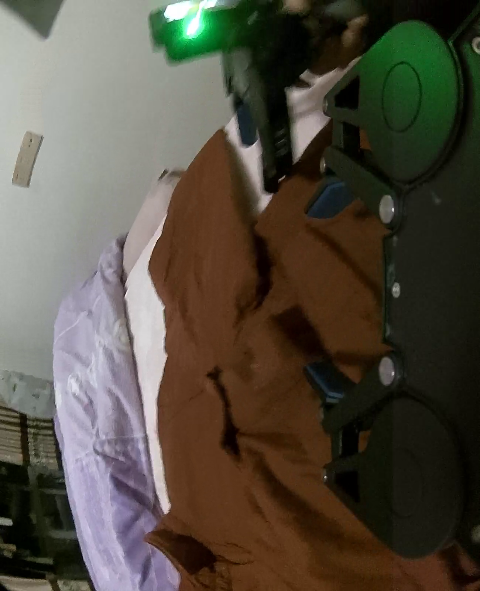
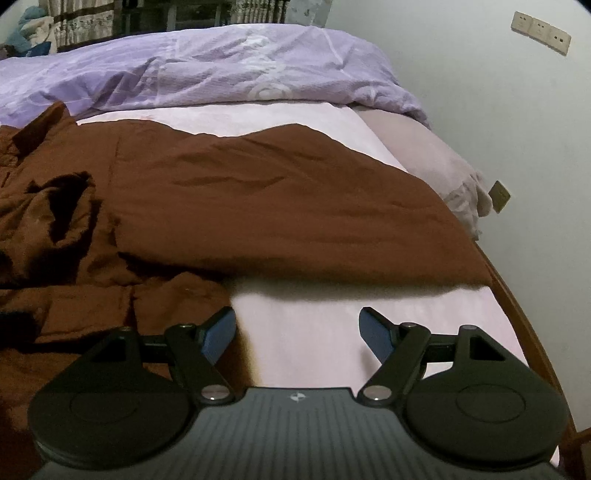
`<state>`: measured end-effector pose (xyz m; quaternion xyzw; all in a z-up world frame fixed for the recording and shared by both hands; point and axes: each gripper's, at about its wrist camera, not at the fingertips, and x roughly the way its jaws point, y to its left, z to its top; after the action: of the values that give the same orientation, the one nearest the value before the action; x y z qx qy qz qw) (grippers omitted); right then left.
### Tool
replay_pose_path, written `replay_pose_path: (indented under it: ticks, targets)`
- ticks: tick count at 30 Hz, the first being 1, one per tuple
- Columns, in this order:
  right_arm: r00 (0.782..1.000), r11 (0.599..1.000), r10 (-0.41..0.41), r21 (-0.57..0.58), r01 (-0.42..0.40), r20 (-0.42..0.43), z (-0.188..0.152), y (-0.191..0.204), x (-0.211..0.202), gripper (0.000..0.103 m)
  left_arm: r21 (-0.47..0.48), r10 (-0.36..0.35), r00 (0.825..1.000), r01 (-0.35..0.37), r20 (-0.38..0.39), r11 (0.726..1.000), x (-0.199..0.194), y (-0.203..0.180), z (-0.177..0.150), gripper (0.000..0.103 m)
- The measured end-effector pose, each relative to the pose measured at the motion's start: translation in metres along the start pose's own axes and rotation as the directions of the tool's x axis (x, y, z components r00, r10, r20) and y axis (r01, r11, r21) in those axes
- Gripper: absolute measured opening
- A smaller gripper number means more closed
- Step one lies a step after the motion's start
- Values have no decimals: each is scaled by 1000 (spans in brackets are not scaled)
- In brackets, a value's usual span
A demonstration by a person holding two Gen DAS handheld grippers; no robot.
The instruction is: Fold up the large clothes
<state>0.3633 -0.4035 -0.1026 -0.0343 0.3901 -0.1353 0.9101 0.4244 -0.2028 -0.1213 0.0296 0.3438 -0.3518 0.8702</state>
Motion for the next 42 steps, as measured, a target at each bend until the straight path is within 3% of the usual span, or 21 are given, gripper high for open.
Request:
replay_pose_path:
  ticks: [3,6,8,10,13,16,18,19,20,22,23,24,25,26,27,29,31,34,38,40,42]
  targets:
    - [1000,1000,-22,8,22,2,-1,-7,1,89,-18,10,1000,-10,25,1000,-25,4,-16,87]
    - [998,995,-53,83,52,14,-1,-28,2,89,-102,109,992,-102,66,990,-52,25,-24,87]
    - [999,979,-33,202,28,19,-1,-57,4,90,-168,190,977,-172,97,971,-74,49,-30,88]
    - [999,945,-7,326,-3,31,-2,-91,8,90,-221,304,946,-275,111,936,-101,78,-41,88]
    - [999,879,-23,477,6,31,3,-137,23,90,-290,470,878,-428,93,856,-137,116,-55,88]
    - [1000,763,5,646,-10,10,2,-178,42,91,-339,527,846,-475,77,812,-160,142,-70,88]
    - [999,672,11,740,-33,34,-2,-195,53,97,-399,587,807,-517,69,757,-174,148,-80,88]
    - [998,642,3,765,-55,69,0,-199,56,103,-411,600,797,-524,72,746,-181,149,-85,88]
    - [999,627,6,778,-38,44,6,-201,64,103,-410,594,800,-515,85,753,-185,149,-90,88]
    - [999,641,-38,768,13,15,21,-195,76,101,-386,582,809,-512,85,768,-188,148,-97,88]
    - [999,657,-47,753,28,4,28,-189,83,94,-367,590,805,-529,69,765,-187,148,-99,88]
    - [995,687,-94,723,73,-12,35,-179,89,76,-351,603,796,-550,53,758,-185,147,-98,88]
    - [990,710,-136,695,113,-22,39,-171,92,42,-337,612,790,-565,41,753,-184,147,-99,88]
    - [986,729,-168,670,139,-21,44,-163,94,34,-328,611,790,-568,37,754,-185,147,-100,88]
    - [984,737,-179,663,134,0,49,-157,92,18,-320,606,795,-565,38,761,-184,147,-101,88]
    - [986,766,-129,642,30,109,57,-139,74,15,-319,594,802,-550,55,772,-196,148,-101,88]
    - [970,829,-42,551,-100,240,65,-111,41,14,-325,587,807,-539,65,777,-199,149,-102,88]
    - [946,920,22,365,-146,325,65,-47,2,13,-325,566,821,-517,74,792,-198,147,-97,88]
    - [967,974,78,189,-126,241,52,9,16,14,-296,522,848,-476,96,828,-187,136,-89,88]
    - [983,988,60,130,-83,173,45,20,41,20,-273,510,855,-471,91,839,-180,130,-87,88]
    - [980,989,88,103,-107,177,41,18,49,26,-250,505,859,-473,80,845,-175,125,-87,88]
